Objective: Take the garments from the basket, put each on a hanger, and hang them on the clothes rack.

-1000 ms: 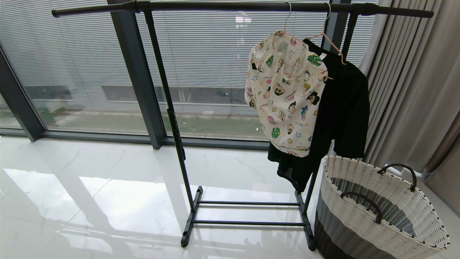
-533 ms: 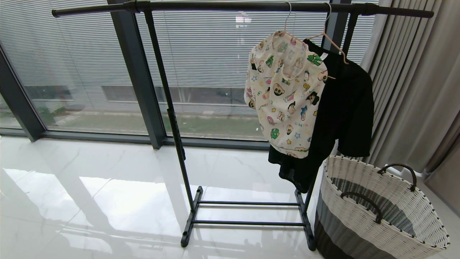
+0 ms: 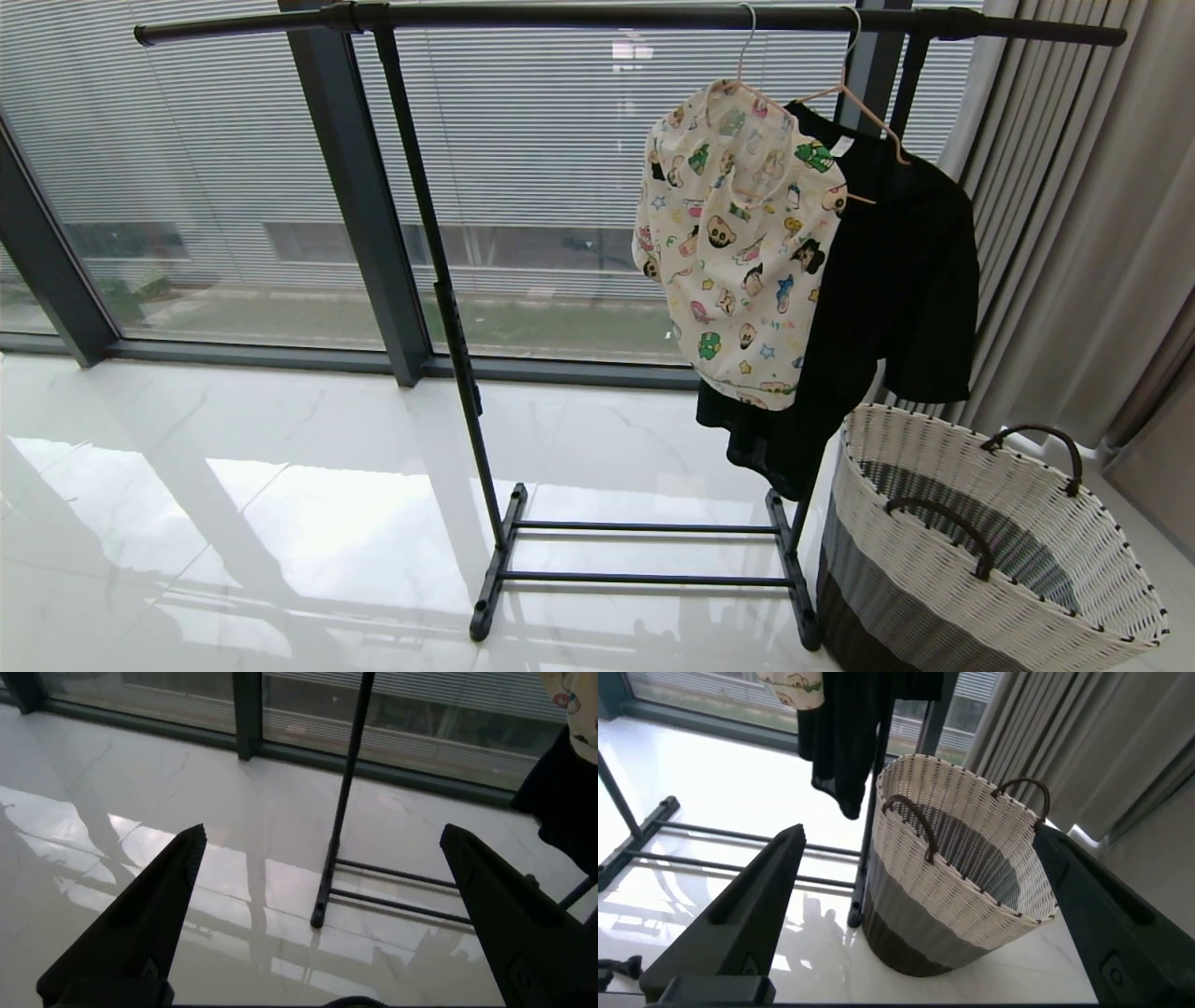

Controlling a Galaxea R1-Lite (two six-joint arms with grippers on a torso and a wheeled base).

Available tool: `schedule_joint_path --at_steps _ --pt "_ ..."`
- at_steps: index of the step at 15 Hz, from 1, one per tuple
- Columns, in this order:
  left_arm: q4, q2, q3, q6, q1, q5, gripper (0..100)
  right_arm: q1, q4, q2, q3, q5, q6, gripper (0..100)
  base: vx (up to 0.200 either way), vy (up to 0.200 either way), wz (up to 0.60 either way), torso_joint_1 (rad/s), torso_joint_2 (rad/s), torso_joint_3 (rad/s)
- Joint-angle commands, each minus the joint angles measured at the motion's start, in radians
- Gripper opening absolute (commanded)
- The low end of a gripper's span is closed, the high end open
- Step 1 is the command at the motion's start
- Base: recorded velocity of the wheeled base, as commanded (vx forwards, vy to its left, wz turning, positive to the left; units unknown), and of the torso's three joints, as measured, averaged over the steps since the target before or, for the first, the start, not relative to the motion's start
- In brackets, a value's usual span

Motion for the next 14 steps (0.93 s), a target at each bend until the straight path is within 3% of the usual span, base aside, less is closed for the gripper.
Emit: schedule_joint_path --at_steps 1,4,8,10,14 --pt "0.003 0.002 0.0 0.004 -0.01 -0.006 100 -0.026 0.0 0.009 0.0 -0.002 0.0 100 0.0 0.0 0.0 0.0 0.0 0.0" --pt "0.007 -0.008 0.0 0.008 -0.153 -0.007 100 -0.026 0.0 0.019 0.0 -0.002 0.005 100 0.0 0.0 0.0 0.0 0.0 0.0" --pt "0.007 -0.009 0.0 -0.009 -0.153 -0.006 100 -0.031 0.001 0.005 0.0 -0.016 0.011 100 0.0 0.0 0.0 0.0 0.0 0.0" --pt "0.012 -0.009 0.0 -0.076 -0.153 0.01 100 -0.043 0.004 0.018 0.0 -0.02 0.02 100 0.0 0.0 0.0 0.0 0.0 0.0" --pt "0.012 -0.011 0.0 -0.084 -0.152 0.005 100 -0.098 0.009 -0.013 0.0 -0.034 0.039 100 0.0 0.0 0.0 0.0 0.0 0.0"
